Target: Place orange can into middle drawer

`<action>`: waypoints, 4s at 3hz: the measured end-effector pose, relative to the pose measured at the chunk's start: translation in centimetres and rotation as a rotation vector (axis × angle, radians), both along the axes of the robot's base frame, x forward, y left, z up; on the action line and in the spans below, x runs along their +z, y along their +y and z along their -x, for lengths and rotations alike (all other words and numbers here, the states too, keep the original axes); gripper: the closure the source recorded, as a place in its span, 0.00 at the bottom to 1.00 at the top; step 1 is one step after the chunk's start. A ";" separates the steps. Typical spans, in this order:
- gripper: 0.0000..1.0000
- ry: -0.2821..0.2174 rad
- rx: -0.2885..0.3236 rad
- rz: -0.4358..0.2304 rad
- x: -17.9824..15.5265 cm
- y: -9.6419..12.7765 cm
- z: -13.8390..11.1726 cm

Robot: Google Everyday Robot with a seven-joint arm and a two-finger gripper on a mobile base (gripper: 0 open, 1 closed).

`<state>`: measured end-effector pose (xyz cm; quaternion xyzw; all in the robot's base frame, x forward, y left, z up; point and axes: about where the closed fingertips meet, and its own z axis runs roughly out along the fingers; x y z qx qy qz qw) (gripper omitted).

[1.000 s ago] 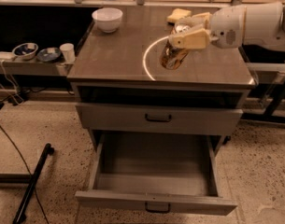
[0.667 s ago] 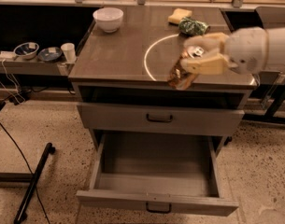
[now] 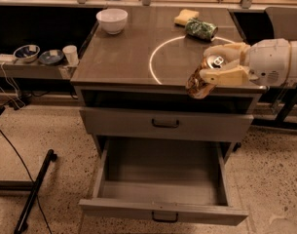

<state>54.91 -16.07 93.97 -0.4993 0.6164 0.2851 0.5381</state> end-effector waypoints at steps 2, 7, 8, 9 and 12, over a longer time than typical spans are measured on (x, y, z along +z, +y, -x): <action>1.00 0.207 0.080 0.068 -17.6 1.0 0.5; 1.00 0.384 0.151 0.176 -37.3 4.4 7.8; 1.00 0.389 0.150 0.163 -37.8 4.5 7.8; 1.00 0.399 0.116 0.026 -40.6 5.1 6.5; 0.81 0.256 -0.049 -0.024 -45.9 14.1 4.8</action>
Offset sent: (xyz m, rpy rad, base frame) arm -0.0171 0.0140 -0.2759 -0.1464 0.3297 0.1805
